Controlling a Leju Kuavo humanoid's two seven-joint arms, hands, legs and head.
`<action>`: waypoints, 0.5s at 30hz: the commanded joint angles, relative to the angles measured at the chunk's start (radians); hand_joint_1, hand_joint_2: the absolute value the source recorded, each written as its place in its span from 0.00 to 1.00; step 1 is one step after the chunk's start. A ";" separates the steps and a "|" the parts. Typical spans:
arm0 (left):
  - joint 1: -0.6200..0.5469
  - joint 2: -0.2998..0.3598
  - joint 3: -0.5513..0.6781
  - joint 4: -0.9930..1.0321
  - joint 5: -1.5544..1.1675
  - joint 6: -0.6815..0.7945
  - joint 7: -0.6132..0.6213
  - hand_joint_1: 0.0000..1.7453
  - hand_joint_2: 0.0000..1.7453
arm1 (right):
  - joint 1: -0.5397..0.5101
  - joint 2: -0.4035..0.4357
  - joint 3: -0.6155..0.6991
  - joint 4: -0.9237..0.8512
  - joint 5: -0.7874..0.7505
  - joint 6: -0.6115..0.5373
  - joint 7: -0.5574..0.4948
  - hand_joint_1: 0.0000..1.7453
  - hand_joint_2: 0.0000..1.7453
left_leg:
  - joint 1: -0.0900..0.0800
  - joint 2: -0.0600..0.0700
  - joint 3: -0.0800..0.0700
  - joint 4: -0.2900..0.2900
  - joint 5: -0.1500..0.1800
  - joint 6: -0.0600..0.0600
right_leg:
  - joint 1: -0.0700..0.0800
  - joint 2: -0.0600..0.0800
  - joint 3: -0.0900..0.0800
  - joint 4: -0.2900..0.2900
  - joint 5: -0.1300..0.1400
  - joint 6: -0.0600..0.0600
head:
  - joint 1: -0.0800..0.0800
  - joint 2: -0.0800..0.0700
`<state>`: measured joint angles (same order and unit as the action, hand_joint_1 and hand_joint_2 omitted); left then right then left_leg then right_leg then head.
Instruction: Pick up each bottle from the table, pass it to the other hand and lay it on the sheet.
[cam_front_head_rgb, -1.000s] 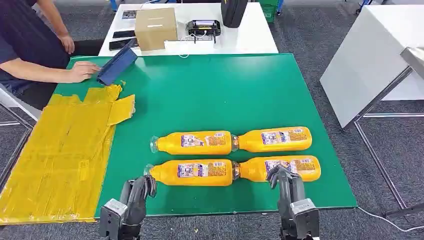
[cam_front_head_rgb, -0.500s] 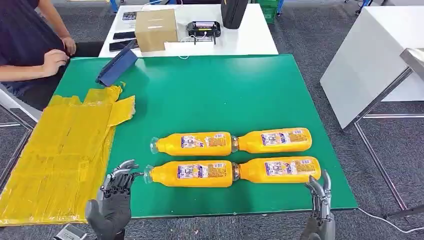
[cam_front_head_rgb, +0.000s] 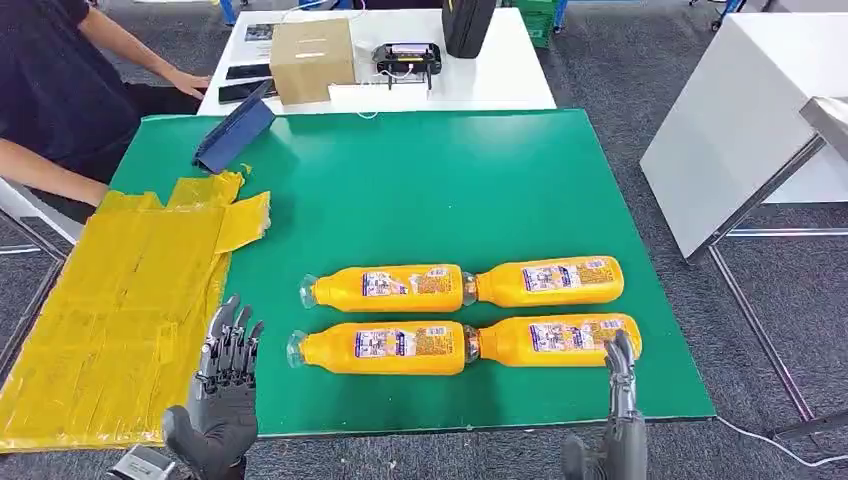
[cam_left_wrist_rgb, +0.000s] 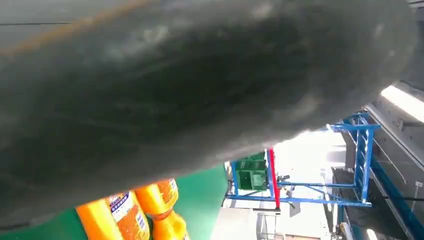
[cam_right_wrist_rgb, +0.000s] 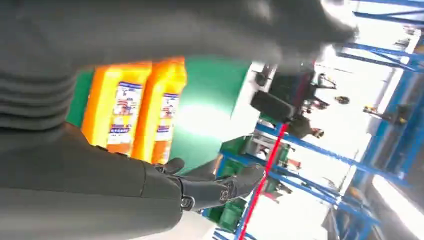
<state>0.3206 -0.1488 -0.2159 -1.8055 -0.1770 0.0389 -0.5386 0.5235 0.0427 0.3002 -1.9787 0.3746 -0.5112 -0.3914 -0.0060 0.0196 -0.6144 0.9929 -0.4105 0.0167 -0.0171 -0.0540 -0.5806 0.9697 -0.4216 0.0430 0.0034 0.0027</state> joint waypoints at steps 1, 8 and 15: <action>-0.020 0.003 0.003 0.033 -0.001 -0.003 0.008 0.00 0.00 | -0.039 -0.033 0.022 0.075 0.005 0.001 0.016 0.00 1.00 | 0.001 -0.001 0.005 -0.001 -0.002 -0.001 | 0.001 0.004 0.004 -0.002 -0.001 -0.002 | 0.000 0.000; -0.067 0.015 -0.028 0.074 -0.010 -0.054 0.040 0.00 0.00 | -0.179 -0.104 0.109 0.194 0.339 0.057 0.256 0.00 1.00 | 0.002 0.001 0.006 -0.002 -0.002 -0.002 | 0.001 0.007 0.011 -0.003 0.000 -0.001 | 0.000 0.000; -0.090 0.013 -0.027 0.089 -0.029 -0.071 0.064 0.00 0.00 | -0.309 -0.121 0.227 0.312 0.535 0.138 0.385 0.00 1.00 | 0.002 0.002 0.006 -0.002 -0.001 -0.001 | 0.001 0.007 0.010 -0.003 0.001 -0.001 | 0.000 0.000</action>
<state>0.2788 -0.1488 -0.2327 -1.7929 -0.1984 -0.0149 -0.4940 0.3568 -0.0309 0.3995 -1.8554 0.8226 -0.4123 -0.0720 -0.0059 0.0198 -0.6133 0.9930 -0.4102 0.0168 -0.0170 -0.0537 -0.5750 0.9698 -0.4207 0.0434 0.0034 0.0027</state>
